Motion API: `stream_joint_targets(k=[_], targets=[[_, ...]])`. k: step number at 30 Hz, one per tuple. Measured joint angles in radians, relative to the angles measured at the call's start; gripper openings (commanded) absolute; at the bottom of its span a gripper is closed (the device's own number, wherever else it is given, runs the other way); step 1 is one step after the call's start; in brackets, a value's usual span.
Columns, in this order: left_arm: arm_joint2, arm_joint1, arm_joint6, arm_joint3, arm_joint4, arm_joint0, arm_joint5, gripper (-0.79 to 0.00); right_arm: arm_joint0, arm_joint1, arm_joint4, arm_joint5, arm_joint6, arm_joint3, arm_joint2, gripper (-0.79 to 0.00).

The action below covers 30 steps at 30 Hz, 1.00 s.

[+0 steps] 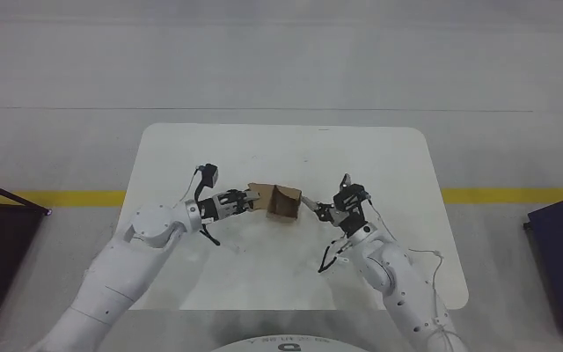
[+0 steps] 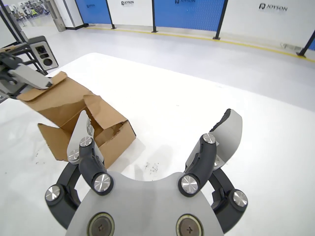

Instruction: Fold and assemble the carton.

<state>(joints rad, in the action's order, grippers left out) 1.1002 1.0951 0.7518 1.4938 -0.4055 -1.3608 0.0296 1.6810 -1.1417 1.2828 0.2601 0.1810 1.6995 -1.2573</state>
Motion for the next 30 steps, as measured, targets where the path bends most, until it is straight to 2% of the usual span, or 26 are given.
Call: stream_joint_targets(k=[6, 9, 15, 20, 30], targets=[[0.039, -0.012, -0.021, 0.075, -0.035, -0.068, -0.167, -0.785, 0.02, 0.013, 0.089, 0.104, 0.06, 0.007, -0.02, 0.0], [0.052, -0.019, -0.026, 0.115, -0.024, -0.1, -0.216, -0.785, 0.029, 0.019, 0.117, 0.153, 0.066, 0.019, -0.026, 0.0], [0.065, -0.025, -0.033, 0.149, -0.004, -0.126, -0.239, -0.785, 0.035, 0.027, 0.215, 0.215, 0.044, 0.061, -0.01, 0.0], [0.068, -0.026, -0.03, 0.153, 0.0, -0.129, -0.234, -0.785, 0.019, 0.025, 0.287, 0.183, -0.012, 0.072, 0.027, 0.0], [0.068, -0.027, -0.028, 0.153, -0.001, -0.126, -0.231, -0.785, -0.065, 0.001, 0.298, 0.057, -0.139, 0.026, 0.118, 0.0]])
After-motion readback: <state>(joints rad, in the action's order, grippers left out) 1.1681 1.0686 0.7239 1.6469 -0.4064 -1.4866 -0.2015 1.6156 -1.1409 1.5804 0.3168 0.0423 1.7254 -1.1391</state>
